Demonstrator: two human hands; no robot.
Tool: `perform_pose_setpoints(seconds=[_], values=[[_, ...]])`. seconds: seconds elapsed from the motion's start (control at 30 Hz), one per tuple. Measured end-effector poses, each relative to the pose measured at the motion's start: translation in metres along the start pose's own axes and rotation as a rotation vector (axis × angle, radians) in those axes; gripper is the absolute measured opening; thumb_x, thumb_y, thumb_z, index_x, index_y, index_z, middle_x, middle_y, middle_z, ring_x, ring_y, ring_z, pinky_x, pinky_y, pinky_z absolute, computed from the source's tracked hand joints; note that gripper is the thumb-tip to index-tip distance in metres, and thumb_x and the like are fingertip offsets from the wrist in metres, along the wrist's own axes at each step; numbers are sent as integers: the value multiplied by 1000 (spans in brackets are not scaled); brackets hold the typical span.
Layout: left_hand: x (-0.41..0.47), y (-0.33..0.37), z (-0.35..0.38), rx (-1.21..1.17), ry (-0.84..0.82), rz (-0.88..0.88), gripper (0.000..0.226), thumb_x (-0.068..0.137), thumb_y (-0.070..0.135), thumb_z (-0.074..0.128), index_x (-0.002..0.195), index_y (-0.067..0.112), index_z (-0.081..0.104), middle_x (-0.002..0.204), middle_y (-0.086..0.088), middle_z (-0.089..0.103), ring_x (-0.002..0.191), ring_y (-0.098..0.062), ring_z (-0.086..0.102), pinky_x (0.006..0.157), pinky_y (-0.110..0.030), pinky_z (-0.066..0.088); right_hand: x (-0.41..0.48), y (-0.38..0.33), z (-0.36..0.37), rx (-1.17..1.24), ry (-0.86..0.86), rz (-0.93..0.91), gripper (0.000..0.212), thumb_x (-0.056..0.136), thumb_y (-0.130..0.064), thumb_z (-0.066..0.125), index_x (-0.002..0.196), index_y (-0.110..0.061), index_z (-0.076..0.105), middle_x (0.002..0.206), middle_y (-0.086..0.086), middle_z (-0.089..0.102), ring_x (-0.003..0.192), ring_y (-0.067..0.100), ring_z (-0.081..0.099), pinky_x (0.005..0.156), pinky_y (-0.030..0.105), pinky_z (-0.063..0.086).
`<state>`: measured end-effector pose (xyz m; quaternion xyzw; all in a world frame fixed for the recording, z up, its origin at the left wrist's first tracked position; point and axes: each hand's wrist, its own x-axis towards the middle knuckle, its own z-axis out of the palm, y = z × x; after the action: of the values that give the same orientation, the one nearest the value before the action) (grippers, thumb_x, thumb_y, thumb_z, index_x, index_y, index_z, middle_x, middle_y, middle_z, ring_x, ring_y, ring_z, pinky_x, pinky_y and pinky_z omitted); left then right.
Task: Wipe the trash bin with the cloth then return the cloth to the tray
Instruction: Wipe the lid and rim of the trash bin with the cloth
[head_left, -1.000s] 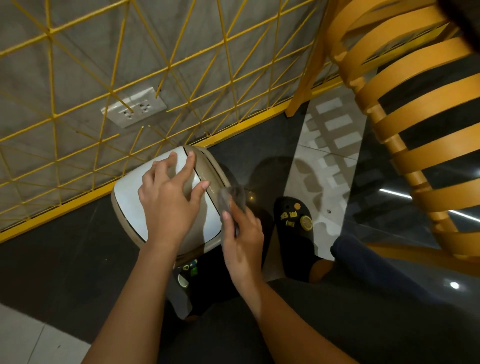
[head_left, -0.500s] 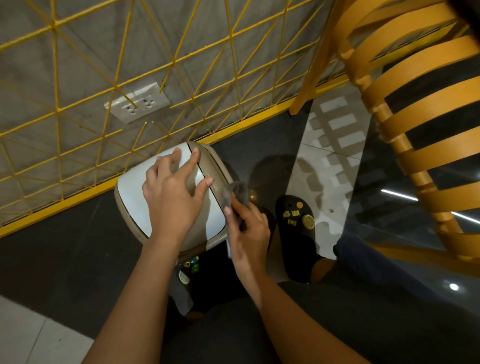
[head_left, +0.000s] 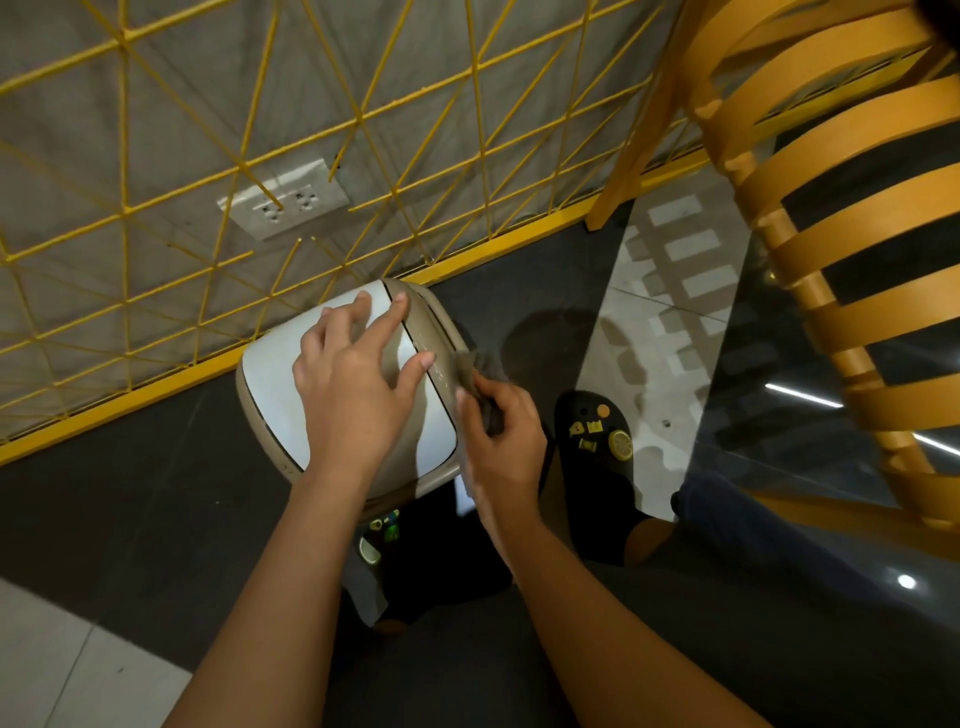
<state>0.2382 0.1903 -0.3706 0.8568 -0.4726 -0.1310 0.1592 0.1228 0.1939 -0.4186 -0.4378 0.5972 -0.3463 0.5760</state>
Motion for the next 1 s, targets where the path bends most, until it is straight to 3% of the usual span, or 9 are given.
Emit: perform_pose_setpoints(seconds=[0.13, 0.27, 0.4, 0.53, 0.63, 0.77, 0.93, 1.0], values=[[-1, 0, 1, -7, 4, 4, 52, 83, 38, 62, 133, 31, 47, 139, -6, 42, 128, -30, 30, 101, -45, 28, -10, 6, -3, 81, 45, 33, 15, 86, -9, 60, 95, -21, 63, 97, -13, 51, 86, -16, 52, 70, 1, 42], [0, -1, 1, 3, 6, 4, 52, 84, 40, 61, 133, 31, 46, 138, -6, 41, 127, -29, 31, 100, -43, 27, 1, -7, 10, 48, -27, -21, 14, 86, -13, 61, 100, -13, 65, 99, -19, 46, 88, -21, 50, 73, -3, 40], [0, 0, -1, -1, 2, 4, 52, 83, 41, 61, 132, 32, 47, 137, -5, 42, 125, -28, 32, 100, -42, 27, -6, 2, -1, 22, -22, -51, 16, 87, -15, 60, 102, -15, 65, 100, -16, 48, 93, -7, 54, 74, 3, 44], [2, 0, -1, -4, 5, 2, 52, 82, 41, 62, 131, 32, 48, 137, -4, 42, 125, -28, 32, 100, -41, 27, 0, 18, -17, -239, 15, -111, 21, 87, -17, 60, 107, -15, 65, 103, -8, 49, 96, 7, 53, 77, 10, 44], [0, -2, 0, 4, 16, 5, 52, 82, 42, 62, 130, 30, 49, 138, -5, 42, 125, -29, 33, 100, -42, 27, -3, 27, -21, -340, 25, -119, 19, 88, -16, 59, 106, -15, 64, 107, -1, 48, 93, 8, 52, 77, 12, 45], [0, 0, 1, 18, 26, 9, 51, 82, 41, 62, 130, 28, 49, 138, -6, 43, 124, -29, 34, 98, -42, 29, -24, 39, -24, -451, -35, -81, 17, 88, -20, 58, 104, -20, 59, 101, -10, 43, 85, 2, 49, 72, 12, 44], [0, 0, 1, 20, 27, 11, 52, 81, 41, 63, 129, 27, 50, 137, -7, 44, 123, -30, 35, 97, -42, 30, -51, 44, -27, -647, -123, -304, 20, 84, -10, 64, 104, -14, 64, 98, 3, 57, 77, 2, 51, 65, 8, 40], [0, 0, 1, 21, 25, 15, 51, 81, 40, 63, 129, 26, 51, 137, -7, 44, 123, -30, 35, 98, -43, 30, -48, 39, -28, -630, -120, -283, 21, 86, -13, 62, 107, -16, 64, 101, 2, 56, 78, 2, 51, 66, 6, 38]])
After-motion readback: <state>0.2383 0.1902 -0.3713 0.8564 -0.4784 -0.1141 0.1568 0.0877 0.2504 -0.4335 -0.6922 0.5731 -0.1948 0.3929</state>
